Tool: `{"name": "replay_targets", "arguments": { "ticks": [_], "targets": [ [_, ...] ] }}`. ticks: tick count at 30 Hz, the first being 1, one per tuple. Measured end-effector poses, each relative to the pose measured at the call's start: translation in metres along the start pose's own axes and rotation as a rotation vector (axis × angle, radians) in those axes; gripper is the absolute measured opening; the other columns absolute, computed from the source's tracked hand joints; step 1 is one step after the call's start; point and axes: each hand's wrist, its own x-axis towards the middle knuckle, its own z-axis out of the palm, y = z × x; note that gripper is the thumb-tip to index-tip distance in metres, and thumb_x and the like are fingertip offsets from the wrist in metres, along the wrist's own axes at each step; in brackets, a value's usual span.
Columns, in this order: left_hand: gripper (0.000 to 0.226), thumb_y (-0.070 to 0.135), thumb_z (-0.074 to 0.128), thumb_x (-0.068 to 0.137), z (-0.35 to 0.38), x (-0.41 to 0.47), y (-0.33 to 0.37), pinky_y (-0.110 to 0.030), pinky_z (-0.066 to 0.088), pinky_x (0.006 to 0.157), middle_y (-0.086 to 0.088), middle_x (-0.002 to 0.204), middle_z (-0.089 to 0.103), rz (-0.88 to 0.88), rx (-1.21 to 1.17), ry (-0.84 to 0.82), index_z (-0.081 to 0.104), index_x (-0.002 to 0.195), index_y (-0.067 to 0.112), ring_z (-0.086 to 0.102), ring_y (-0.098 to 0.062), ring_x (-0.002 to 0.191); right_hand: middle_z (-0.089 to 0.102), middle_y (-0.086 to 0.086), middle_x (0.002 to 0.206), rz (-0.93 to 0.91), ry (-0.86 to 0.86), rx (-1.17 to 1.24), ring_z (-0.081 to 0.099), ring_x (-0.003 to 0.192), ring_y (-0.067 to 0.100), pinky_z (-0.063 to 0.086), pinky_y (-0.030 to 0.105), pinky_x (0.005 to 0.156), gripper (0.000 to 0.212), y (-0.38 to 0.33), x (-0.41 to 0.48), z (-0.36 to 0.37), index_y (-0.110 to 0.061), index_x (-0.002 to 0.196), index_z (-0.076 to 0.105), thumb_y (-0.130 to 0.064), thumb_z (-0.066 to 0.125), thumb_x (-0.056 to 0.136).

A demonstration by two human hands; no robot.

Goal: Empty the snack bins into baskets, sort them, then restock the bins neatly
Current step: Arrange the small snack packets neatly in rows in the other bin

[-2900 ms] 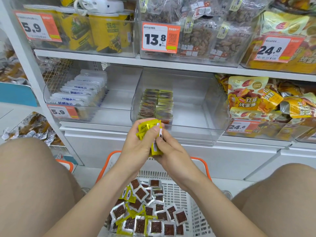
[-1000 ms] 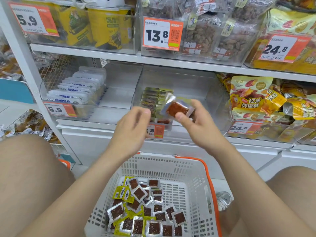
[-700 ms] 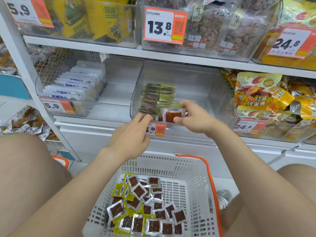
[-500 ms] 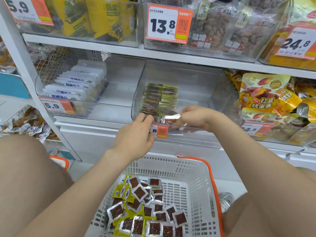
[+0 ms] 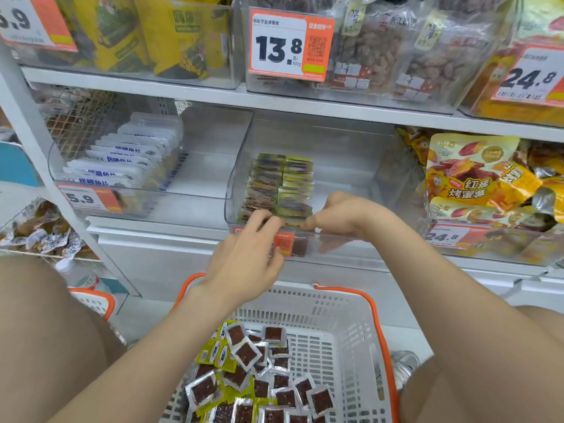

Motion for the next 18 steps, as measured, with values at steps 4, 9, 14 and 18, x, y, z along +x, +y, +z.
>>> {"name": "replay_targets", "arguments": {
  "ticks": [4, 9, 14, 18],
  "targets": [
    [0.035, 0.035, 0.052, 0.096, 0.0, 0.001, 0.001, -0.044, 0.056, 0.061, 0.01, 0.139, 0.04, -0.006, -0.045, 0.028, 0.047, 0.13, 0.03, 0.066, -0.032, 0.081, 0.078, 0.008, 0.076, -0.067, -0.011, -0.078, 0.078, 0.071, 0.019, 0.061, 0.027, 0.076, 0.037, 0.005, -0.003, 0.006, -0.005, 0.099, 0.065, -0.041, 0.063, 0.1],
    [0.023, 0.015, 0.066, 0.089, -0.002, -0.022, 0.01, -0.034, 0.044, 0.041, -0.003, 0.116, 0.05, 0.062, -0.138, 0.38, 0.06, 0.111, 0.015, 0.046, -0.02, 0.059, 0.057, 0.013, 0.073, -0.317, 0.491, -0.452, 0.059, 0.085, 0.043, 0.041, 0.041, 0.063, 0.033, 0.016, -0.014, 0.016, -0.01, 0.08, 0.053, -0.032, 0.046, 0.104],
    [0.022, 0.051, 0.047, 0.091, 0.049, -0.057, 0.0, -0.038, 0.05, 0.06, 0.012, 0.082, 0.052, 0.02, -0.17, -0.175, 0.051, 0.097, 0.03, 0.059, -0.022, 0.071, 0.067, -0.008, 0.069, -0.787, 0.402, -0.254, 0.061, 0.067, 0.017, 0.053, 0.038, 0.069, 0.014, 0.013, -0.09, 0.041, -0.023, 0.088, 0.067, -0.025, 0.055, 0.095],
    [0.022, 0.05, 0.052, 0.097, 0.113, -0.091, -0.032, -0.04, 0.053, 0.087, 0.0, 0.106, 0.065, -0.061, -0.114, -0.958, 0.058, 0.095, 0.029, 0.059, -0.022, 0.094, 0.069, -0.001, 0.084, -0.671, -0.069, -0.626, 0.064, 0.083, 0.025, 0.057, 0.042, 0.075, 0.023, 0.05, -0.089, 0.097, -0.022, 0.095, 0.069, -0.03, 0.047, 0.095]
  ]
}}
